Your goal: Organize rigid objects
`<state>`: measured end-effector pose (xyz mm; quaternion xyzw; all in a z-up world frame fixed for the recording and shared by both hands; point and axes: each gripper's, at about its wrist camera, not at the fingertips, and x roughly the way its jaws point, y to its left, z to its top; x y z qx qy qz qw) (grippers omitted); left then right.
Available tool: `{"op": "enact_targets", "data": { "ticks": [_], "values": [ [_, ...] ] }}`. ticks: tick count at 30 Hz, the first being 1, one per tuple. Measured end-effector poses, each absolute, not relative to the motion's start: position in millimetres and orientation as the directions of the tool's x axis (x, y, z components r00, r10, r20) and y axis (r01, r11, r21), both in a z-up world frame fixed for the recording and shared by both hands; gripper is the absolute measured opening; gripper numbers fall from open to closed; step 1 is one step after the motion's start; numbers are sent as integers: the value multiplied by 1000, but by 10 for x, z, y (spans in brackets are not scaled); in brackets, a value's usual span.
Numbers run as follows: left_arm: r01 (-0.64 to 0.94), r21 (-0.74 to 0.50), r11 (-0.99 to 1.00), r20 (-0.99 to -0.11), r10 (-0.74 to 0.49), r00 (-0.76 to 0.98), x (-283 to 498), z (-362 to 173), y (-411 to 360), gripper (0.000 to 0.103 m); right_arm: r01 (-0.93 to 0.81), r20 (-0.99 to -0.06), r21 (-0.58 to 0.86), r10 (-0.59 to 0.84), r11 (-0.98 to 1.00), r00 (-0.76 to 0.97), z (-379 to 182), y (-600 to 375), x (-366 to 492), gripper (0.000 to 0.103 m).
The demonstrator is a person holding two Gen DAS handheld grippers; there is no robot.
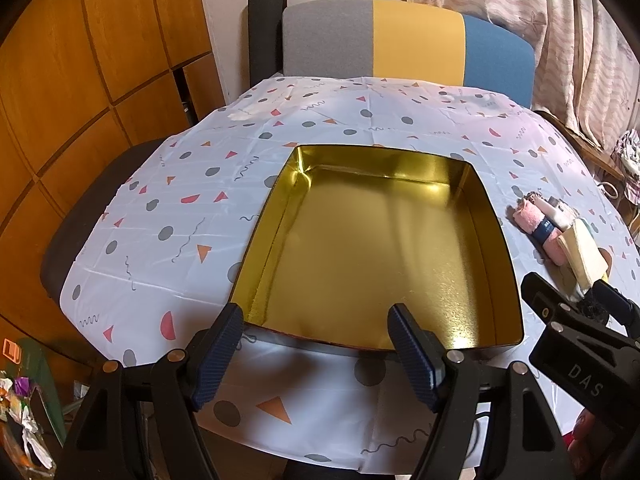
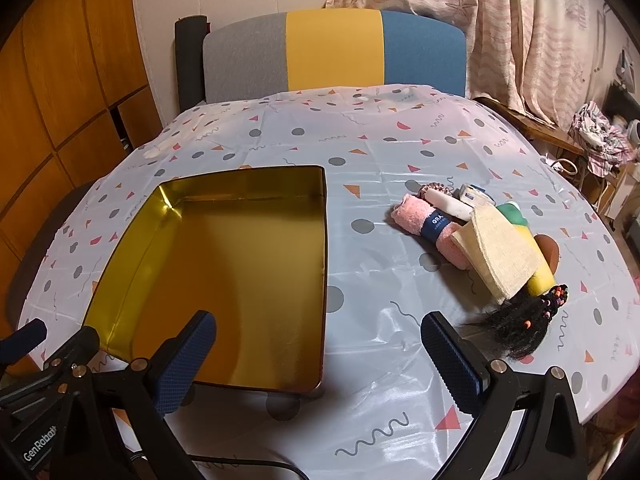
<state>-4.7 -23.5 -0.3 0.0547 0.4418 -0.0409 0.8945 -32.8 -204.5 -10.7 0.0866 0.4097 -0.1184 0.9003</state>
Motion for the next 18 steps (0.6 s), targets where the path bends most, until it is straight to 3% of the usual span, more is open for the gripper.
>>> {"op": "enact_targets", "data": {
  "ticks": [8,18],
  "values": [
    [153,62,986,-802,-43,596,-73,-30,-365,76,316,-752,72,-156,946,641,-97,-2203,-411,103],
    [316,42,948,-798,-159,582,-186,-45,-891,76,439,-741,76,-244,895,626,-83,-2747,-648,103]
  ]
}}
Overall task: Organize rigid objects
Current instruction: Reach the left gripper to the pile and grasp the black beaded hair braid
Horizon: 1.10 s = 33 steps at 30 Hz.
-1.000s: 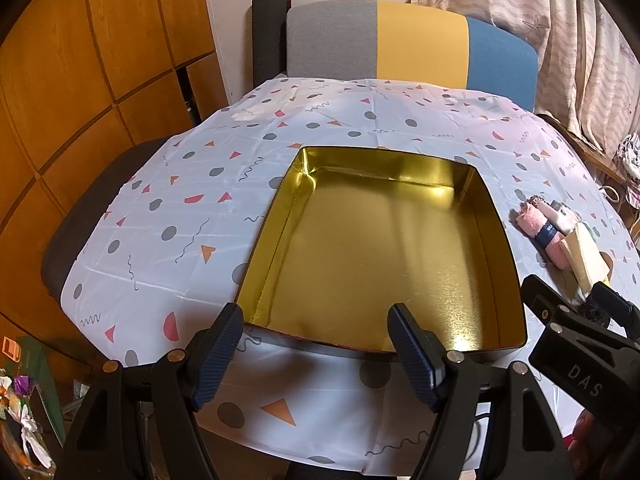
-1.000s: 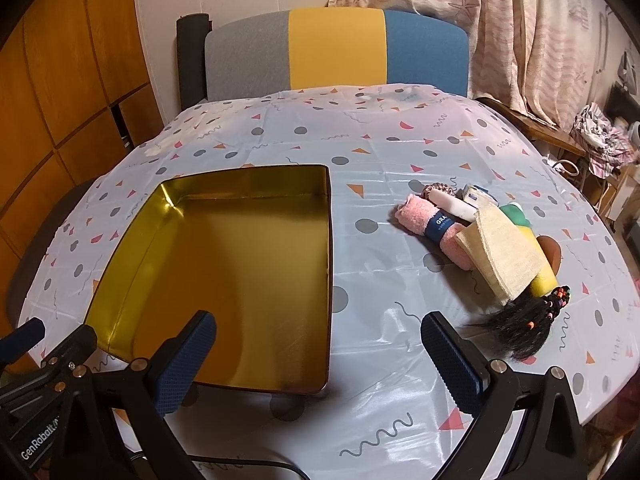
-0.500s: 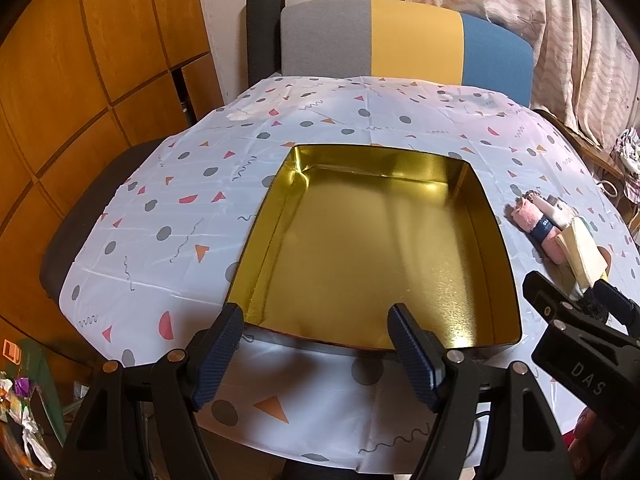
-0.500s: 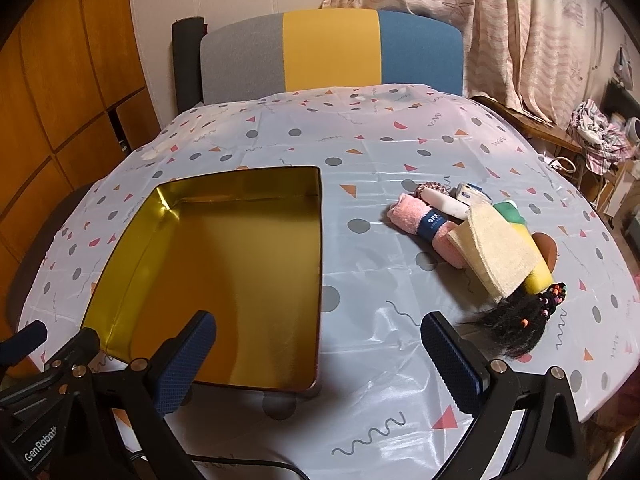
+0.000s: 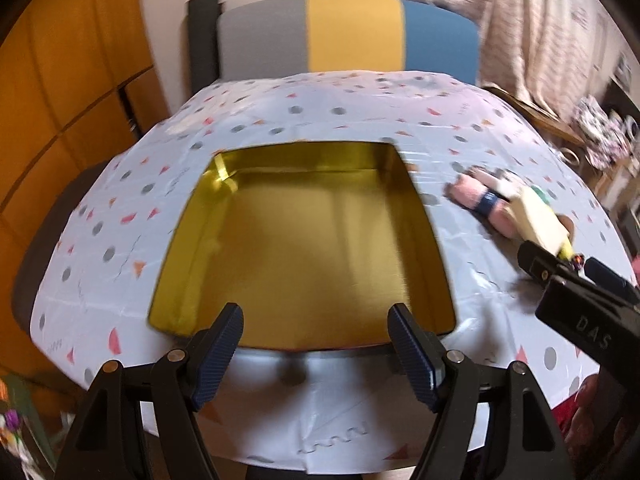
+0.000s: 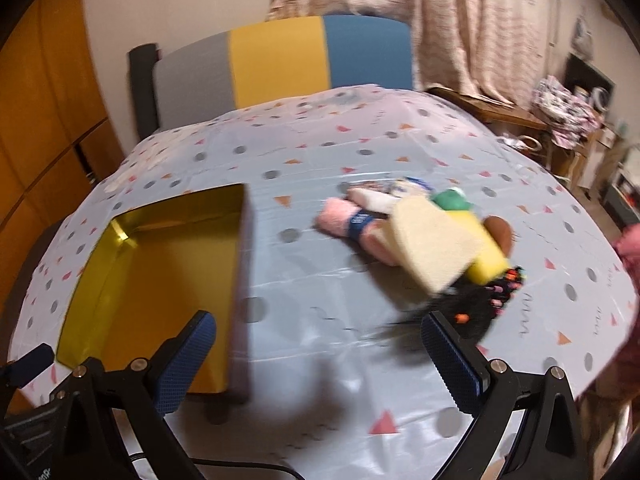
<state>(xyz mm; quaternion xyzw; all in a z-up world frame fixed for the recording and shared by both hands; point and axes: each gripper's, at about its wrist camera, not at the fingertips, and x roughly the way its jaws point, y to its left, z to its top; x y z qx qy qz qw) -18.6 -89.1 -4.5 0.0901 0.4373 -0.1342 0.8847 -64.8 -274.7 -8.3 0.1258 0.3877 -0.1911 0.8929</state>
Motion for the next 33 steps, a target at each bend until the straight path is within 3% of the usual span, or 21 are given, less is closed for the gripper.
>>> {"op": "enact_targets", "data": {
  "ticks": [7,14,22,33],
  "values": [
    [429,43,902,-800,-226,556,-260,-11,-1387,76,545,-750,42,-334,837,570,-110,-3210,-861,103],
    [528,-74,846,-812,-358,460,-255,-42,-1721,76,608,-754,38,-377,793,538,-151,-3549,-1044,103],
    [619,-20,785,-784,-396,478,-378,-41,-2097,76,640,-749,31,-406,768,524,-241,-3841,-1160,103],
    [662,-206,721,-804,-510,305,-230,-237,-2463,76,622,-765,-17,-411,783,496,-486,-4145,-1267,103]
  ]
}}
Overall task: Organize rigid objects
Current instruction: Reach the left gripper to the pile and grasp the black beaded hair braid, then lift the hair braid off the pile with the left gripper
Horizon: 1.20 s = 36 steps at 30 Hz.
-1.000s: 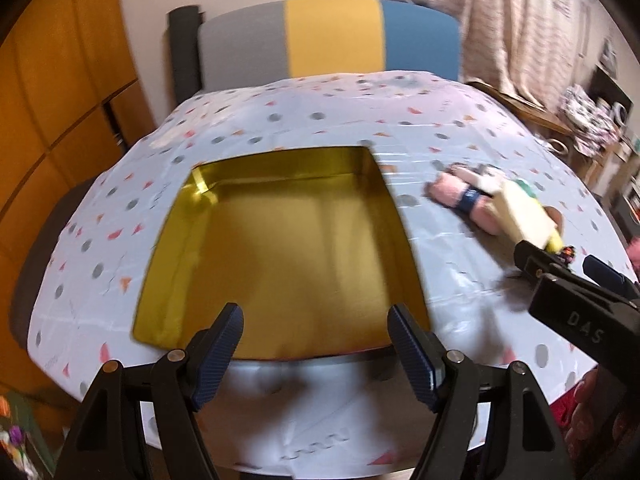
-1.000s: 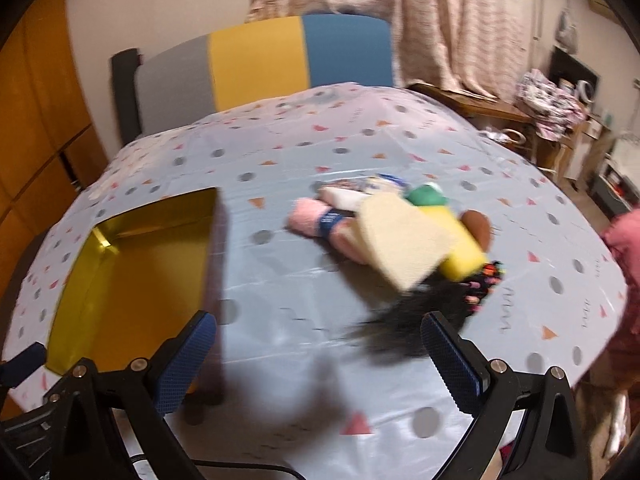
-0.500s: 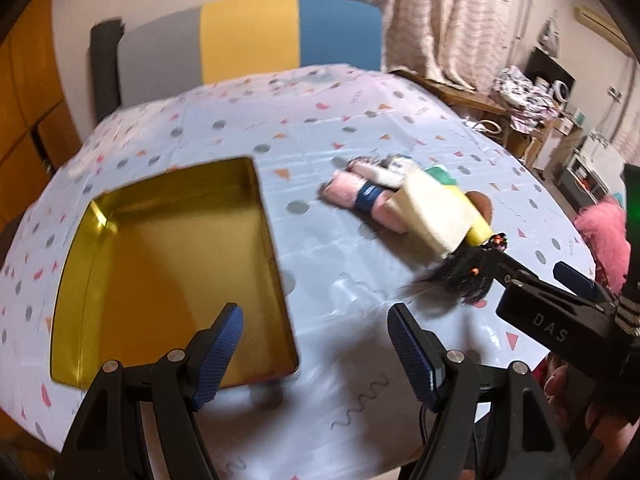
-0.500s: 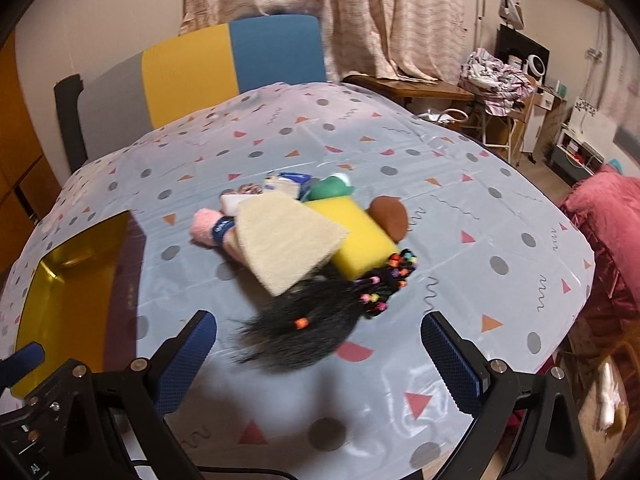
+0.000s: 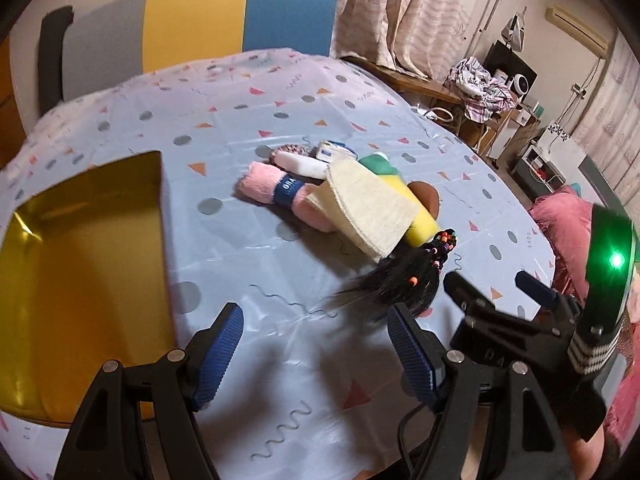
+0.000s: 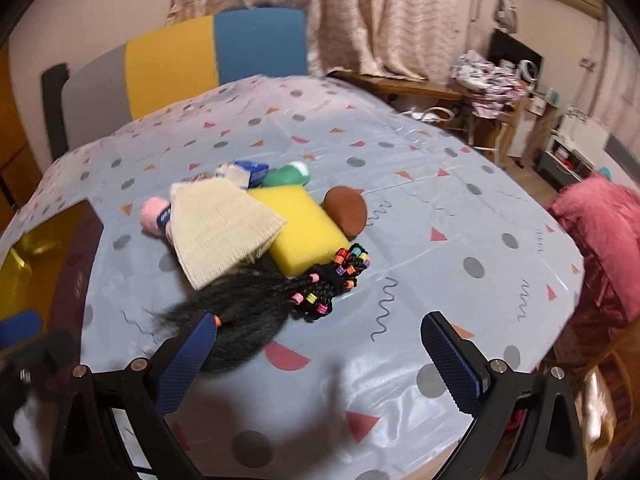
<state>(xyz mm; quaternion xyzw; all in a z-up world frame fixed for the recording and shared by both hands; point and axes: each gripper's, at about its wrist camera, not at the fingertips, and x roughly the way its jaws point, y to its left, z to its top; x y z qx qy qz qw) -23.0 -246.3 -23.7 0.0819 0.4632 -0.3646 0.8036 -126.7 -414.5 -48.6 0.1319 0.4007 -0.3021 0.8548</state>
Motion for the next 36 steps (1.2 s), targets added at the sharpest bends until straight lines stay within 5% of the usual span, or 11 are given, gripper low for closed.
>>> {"op": "enact_targets", "data": {
  "ticks": [11,18,21,23,25,28,36],
  "values": [
    [666,-317,676,-805,-562,188,-161,-495,-3210,74,726,-801,46,-409,687,438,-736,-4736,-1661,103],
    [743,-202,638,-833,-511,212,-214,-726,-3742,74,775,-800,29,-450,631,396,-717,-4964,-1844,103],
    [772,-122,624,-857,-459,236,-268,-898,-3874,67,782,-804,31,-449,623,389,-741,-5004,-1879,103],
    [786,-86,612,-871,-430,239,-298,-1011,-3926,55,782,-808,38,-441,622,390,-767,-5011,-1884,103],
    [803,-104,586,-878,-433,203,-316,-1103,-3928,25,778,-811,40,-434,627,392,-786,-5003,-1876,103],
    [820,-113,561,-868,-458,194,-359,-1127,-3821,13,769,-807,51,-427,638,408,-787,-4972,-1863,103],
    [781,-131,610,-857,-466,220,-407,-1075,-3077,8,745,-799,115,-385,657,462,-763,-4909,-1815,103]
  ]
}}
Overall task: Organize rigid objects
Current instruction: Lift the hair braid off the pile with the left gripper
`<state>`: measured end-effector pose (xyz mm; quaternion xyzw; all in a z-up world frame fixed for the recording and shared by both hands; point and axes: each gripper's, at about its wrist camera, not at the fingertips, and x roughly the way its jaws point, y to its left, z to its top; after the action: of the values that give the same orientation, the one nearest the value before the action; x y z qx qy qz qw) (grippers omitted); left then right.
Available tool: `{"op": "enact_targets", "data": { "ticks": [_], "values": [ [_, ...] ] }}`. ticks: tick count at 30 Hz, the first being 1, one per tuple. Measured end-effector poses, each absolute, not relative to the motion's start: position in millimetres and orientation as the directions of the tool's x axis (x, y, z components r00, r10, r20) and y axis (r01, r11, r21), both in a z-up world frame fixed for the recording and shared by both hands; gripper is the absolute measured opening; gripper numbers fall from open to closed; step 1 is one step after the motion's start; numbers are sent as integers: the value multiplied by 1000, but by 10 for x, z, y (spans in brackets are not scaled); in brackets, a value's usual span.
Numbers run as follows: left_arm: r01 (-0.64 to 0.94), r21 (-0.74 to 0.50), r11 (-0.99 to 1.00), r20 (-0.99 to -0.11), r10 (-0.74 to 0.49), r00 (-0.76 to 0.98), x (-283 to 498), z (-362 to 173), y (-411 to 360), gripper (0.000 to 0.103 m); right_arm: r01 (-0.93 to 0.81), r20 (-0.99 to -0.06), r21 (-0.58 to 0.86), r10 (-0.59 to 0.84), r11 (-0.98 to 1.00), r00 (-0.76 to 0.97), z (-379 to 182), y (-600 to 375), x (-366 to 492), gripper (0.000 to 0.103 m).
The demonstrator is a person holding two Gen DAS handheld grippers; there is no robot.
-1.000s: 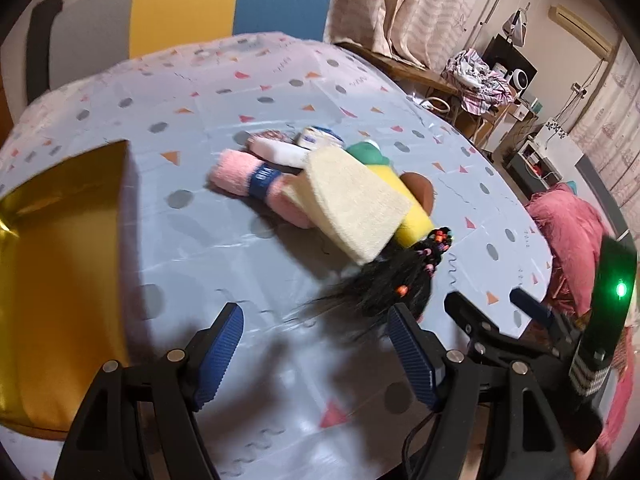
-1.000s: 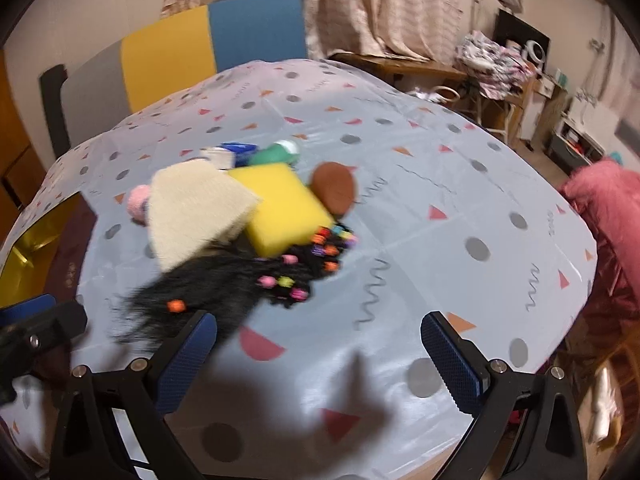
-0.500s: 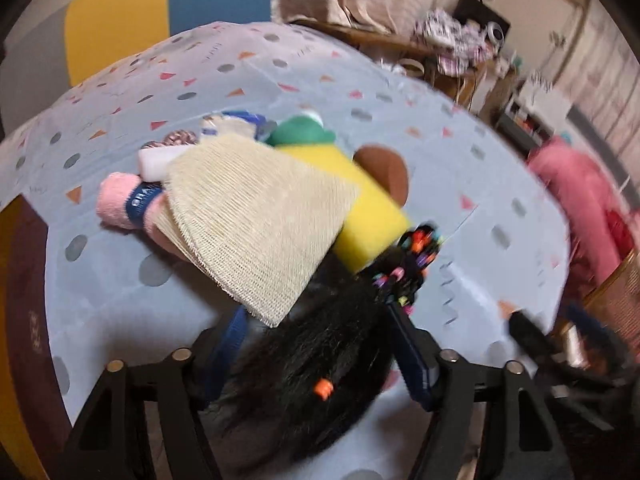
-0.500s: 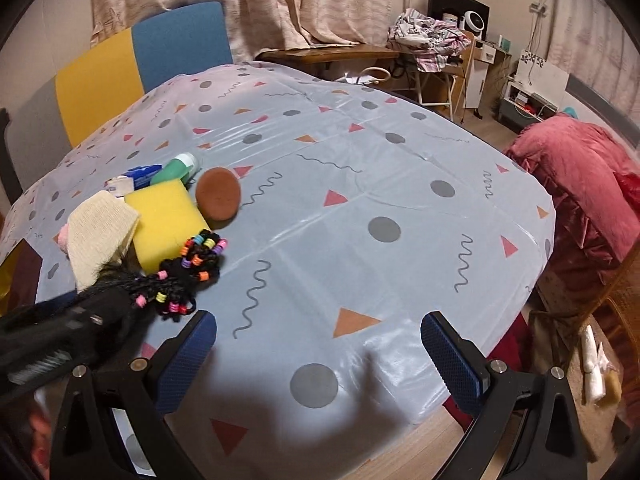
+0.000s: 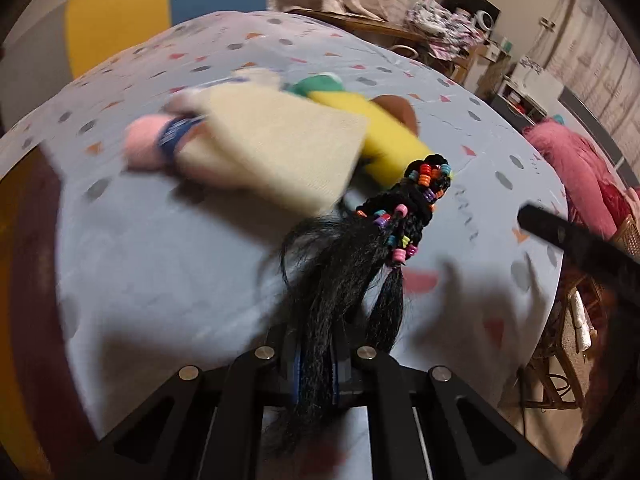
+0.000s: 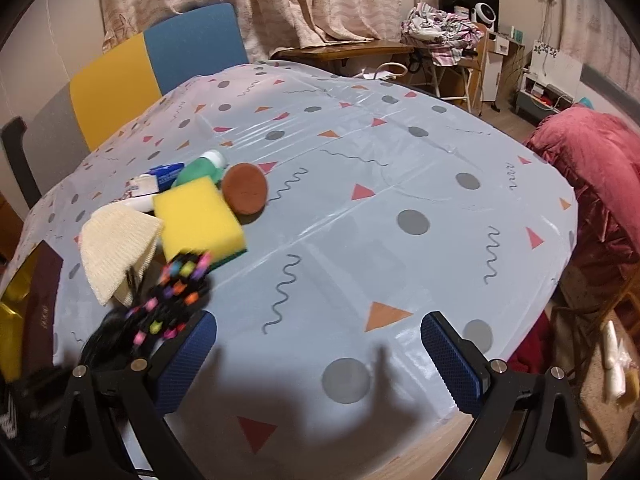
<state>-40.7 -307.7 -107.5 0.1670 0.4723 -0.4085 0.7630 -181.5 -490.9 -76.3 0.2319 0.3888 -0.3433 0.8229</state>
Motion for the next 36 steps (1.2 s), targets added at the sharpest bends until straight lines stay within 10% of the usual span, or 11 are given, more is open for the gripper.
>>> {"op": "enact_targets", "data": {
  "ticks": [6,15,21,27,30,36],
  "values": [
    [702,-159,694,-856,-452,253,-300,-1025,-2487,10,703,-792,131,-353,699,498,-754,-4796,-1603,103],
    [729,-153,667,-755,-555,349,-447,-554,-2371,62,645,-774,78,-362,760,520,-674,-4649,-1263,103],
    [786,-84,612,-752,-556,353,-446,-513,-2732,69,658,-780,61,-375,751,500,-682,-4717,-1271,103],
    [845,41,533,-809,-479,341,-381,-842,-3230,69,685,-781,63,-391,726,486,-686,-4843,-1337,103],
    [861,21,507,-841,-457,290,-357,-1046,-3352,40,692,-778,74,-393,718,491,-693,-4930,-1374,103],
    [840,-21,542,-840,-465,278,-423,-1136,-3246,33,651,-755,146,-341,745,559,-719,-5020,-1296,103]
  ]
}}
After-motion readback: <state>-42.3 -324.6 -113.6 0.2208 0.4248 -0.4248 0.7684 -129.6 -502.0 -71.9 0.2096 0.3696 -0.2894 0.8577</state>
